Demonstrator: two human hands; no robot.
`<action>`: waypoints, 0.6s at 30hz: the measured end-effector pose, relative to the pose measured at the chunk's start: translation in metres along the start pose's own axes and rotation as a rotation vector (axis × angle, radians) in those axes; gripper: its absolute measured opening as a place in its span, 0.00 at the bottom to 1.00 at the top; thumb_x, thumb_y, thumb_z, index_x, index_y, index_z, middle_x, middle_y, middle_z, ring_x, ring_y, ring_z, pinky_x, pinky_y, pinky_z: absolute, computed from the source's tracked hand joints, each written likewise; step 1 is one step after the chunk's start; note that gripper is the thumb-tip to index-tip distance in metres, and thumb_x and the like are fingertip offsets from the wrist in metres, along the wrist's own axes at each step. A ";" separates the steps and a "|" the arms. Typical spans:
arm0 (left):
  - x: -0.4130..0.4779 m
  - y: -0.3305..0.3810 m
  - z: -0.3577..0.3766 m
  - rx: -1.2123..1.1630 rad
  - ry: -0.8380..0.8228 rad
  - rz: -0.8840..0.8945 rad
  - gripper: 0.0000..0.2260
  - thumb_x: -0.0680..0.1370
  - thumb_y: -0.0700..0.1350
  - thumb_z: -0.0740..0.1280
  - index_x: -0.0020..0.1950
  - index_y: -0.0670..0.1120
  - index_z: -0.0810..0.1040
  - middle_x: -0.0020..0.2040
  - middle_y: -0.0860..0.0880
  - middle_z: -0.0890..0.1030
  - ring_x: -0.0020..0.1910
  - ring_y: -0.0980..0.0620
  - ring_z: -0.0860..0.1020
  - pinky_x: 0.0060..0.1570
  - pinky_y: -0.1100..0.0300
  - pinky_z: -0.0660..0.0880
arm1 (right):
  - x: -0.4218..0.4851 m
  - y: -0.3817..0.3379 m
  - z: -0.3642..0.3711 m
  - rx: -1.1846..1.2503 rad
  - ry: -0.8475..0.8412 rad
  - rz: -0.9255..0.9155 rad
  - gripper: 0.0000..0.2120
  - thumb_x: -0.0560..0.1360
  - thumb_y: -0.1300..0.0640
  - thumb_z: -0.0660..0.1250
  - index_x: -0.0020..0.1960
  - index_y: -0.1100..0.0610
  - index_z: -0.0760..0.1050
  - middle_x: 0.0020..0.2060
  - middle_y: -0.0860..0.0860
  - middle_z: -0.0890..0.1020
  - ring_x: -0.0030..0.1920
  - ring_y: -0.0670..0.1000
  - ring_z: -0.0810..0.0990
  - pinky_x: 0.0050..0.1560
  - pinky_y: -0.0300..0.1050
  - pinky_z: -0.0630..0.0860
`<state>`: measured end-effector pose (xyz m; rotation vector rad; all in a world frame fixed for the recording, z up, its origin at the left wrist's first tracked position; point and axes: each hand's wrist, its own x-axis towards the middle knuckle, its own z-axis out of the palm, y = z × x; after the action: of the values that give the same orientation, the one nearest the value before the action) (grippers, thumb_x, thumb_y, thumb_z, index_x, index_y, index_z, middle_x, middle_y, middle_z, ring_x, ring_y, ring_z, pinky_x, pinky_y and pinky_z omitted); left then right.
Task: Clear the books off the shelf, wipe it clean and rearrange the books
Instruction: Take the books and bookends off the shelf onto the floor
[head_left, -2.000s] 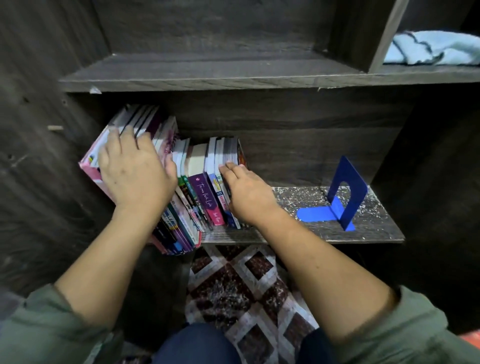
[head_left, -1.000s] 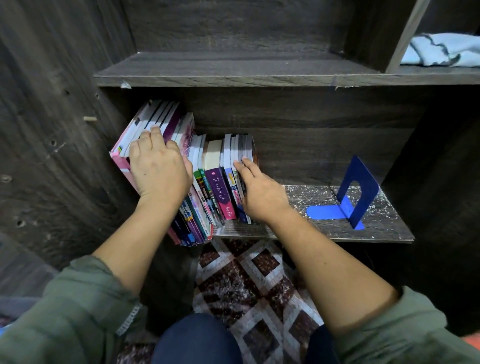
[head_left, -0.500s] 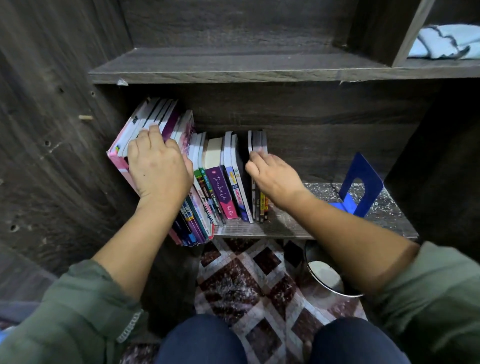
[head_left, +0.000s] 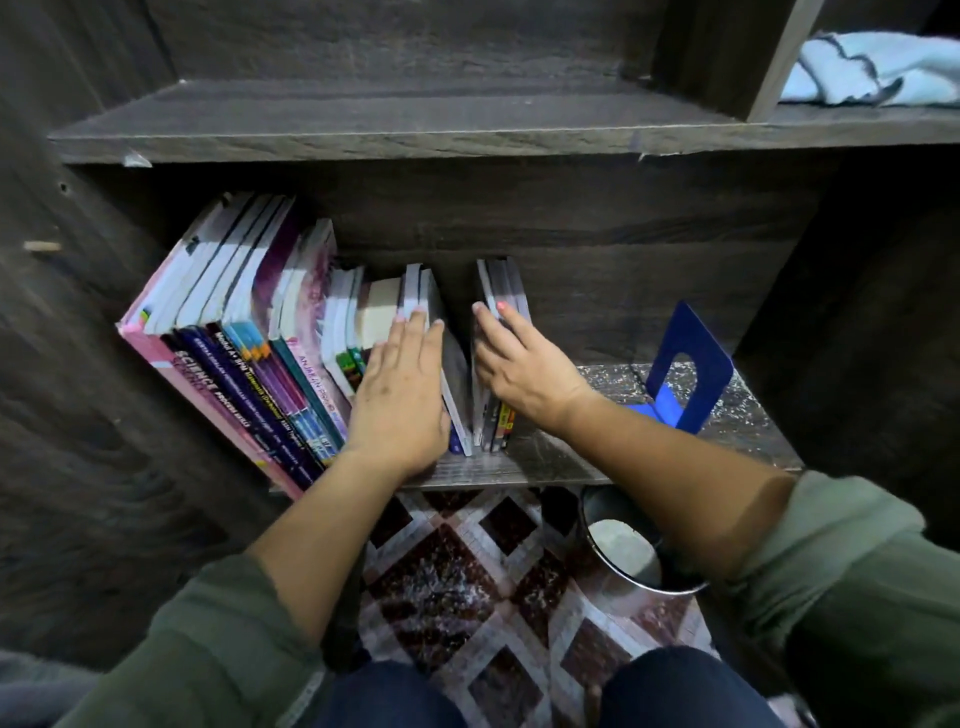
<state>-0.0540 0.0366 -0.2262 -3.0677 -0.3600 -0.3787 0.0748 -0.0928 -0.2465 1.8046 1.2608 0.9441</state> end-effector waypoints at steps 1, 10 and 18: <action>0.001 0.001 0.001 -0.036 0.011 -0.011 0.39 0.76 0.45 0.64 0.79 0.42 0.43 0.79 0.44 0.42 0.78 0.46 0.42 0.76 0.52 0.45 | -0.003 0.004 0.005 0.016 0.001 0.008 0.19 0.76 0.50 0.66 0.66 0.55 0.76 0.64 0.55 0.77 0.71 0.67 0.64 0.71 0.68 0.45; 0.002 0.004 0.000 -0.027 -0.020 -0.051 0.45 0.71 0.46 0.70 0.78 0.42 0.45 0.79 0.44 0.44 0.78 0.45 0.43 0.76 0.51 0.44 | -0.021 0.047 0.015 0.058 0.102 -0.029 0.18 0.75 0.62 0.55 0.50 0.54 0.84 0.45 0.52 0.83 0.49 0.58 0.80 0.72 0.60 0.55; -0.019 0.060 -0.030 0.104 -0.033 0.126 0.52 0.65 0.72 0.68 0.78 0.44 0.53 0.78 0.42 0.54 0.78 0.42 0.45 0.73 0.41 0.42 | -0.102 0.076 -0.039 0.286 0.174 0.433 0.05 0.67 0.57 0.70 0.43 0.53 0.81 0.38 0.52 0.79 0.41 0.57 0.79 0.52 0.50 0.76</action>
<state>-0.0656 -0.0277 -0.2018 -2.9778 -0.1797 -0.2952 0.0473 -0.2042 -0.1779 2.3237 1.1759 1.2261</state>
